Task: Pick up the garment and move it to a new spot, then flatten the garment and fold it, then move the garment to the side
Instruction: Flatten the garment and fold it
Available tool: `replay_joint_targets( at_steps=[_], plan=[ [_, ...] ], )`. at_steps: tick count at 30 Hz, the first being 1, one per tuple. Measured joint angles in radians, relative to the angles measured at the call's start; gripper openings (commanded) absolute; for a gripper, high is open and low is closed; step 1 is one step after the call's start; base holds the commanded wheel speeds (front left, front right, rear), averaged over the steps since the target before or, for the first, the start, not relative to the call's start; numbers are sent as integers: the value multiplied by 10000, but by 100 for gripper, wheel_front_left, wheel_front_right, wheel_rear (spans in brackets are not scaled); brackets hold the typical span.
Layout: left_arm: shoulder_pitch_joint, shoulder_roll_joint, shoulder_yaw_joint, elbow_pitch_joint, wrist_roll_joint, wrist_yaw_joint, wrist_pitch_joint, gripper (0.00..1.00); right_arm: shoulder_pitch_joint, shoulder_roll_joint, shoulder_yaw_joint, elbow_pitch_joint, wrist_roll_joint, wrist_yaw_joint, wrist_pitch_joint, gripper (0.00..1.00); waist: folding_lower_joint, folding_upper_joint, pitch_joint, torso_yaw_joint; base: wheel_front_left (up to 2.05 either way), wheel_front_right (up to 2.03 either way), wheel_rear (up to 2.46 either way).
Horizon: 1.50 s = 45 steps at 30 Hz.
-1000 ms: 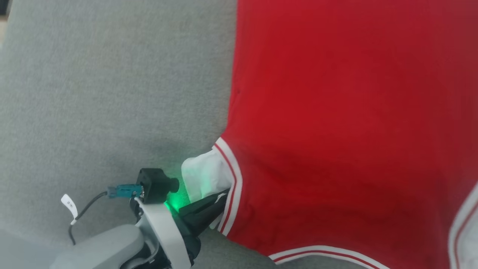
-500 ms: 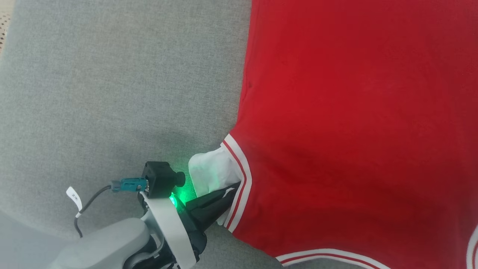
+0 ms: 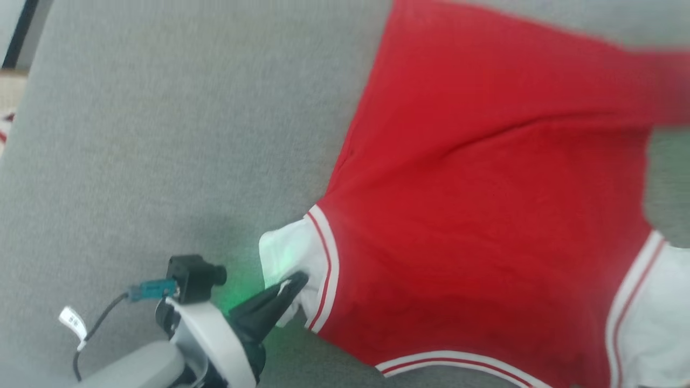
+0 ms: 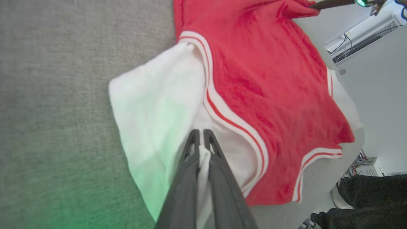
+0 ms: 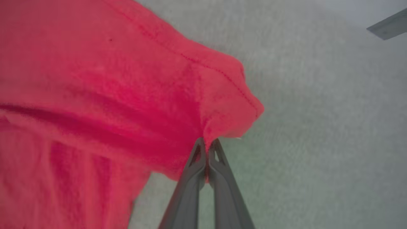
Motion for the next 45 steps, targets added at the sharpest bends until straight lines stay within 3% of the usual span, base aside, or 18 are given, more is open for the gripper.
replay_joint_targets(
  at_steps=[6, 11, 18, 25, 26, 27, 28, 35, 39, 42, 45],
  plan=[
    [629, 299, 286, -44, -10, 0, 2, 0, 3314, -1104, -351, -2324, 1528, -2, 123, 0, 0, 0, -887, -554, 0, 0, 0],
    [953, 443, 500, -90, -35, 0, 2, 0, 6259, -1246, -1005, -3917, 1927, -2, 27, 0, 0, 0, -1263, -1089, 0, 0, 0],
    [1187, 583, 821, -56, -27, 0, 2, 0, 9268, -472, -1743, -5846, 1668, -2, 280, 0, 0, 0, -1432, -1590, 0, 0, 0],
    [1379, 604, 1045, 40, -2, 0, 2, 0, 10404, 418, -1751, -6872, 1081, -4, 792, 0, 0, 0, -1441, -1767, 0, 0, 0],
    [1379, 594, 1049, 54, 2, 0, 2, 0, 10401, 508, -1772, -6957, 959, -4, 681, 32, 0, 0, -1446, -1775, 0, 0, 0],
    [1385, 585, 1049, 63, 6, 0, 2, 0, 10384, 587, -1810, -7028, 888, -4, 545, 86, 0, 0, -1451, -1777, 0, 0, 0],
    [1399, 585, 1047, 71, 10, 0, 2, 0, 10382, 608, -1804, -7143, 849, -4, 458, 100, 0, 0, -1455, -1781, 0, 0, 0],
    [1515, 552, 1083, 92, 142, 0, 2, 0, 10425, 449, -2775, -8199, 1348, -4, 249, 100, 0, 0, -1527, -1769, 0, 0, 0],
    [1534, 487, 1091, 52, 215, 0, 2, 0, 10371, 174, -3873, -8920, 1896, -4, 614, 100, 0, 0, -1538, -1680, 0, 0, 0],
    [1487, 357, 989, 10, 309, 0, 2, 0, 9488, 50, -4474, -9014, 1902, -4, 673, 100, 0, 0, -1471, -1546, 0, 0, 0],
    [1219, 215, 851, -25, 393, 0, 2, 0, 7900, -27, -4276, -8640, 1379, -4, 144, 100, 0, 0, -1302, -1370, 0, 0, 0]
  ],
)
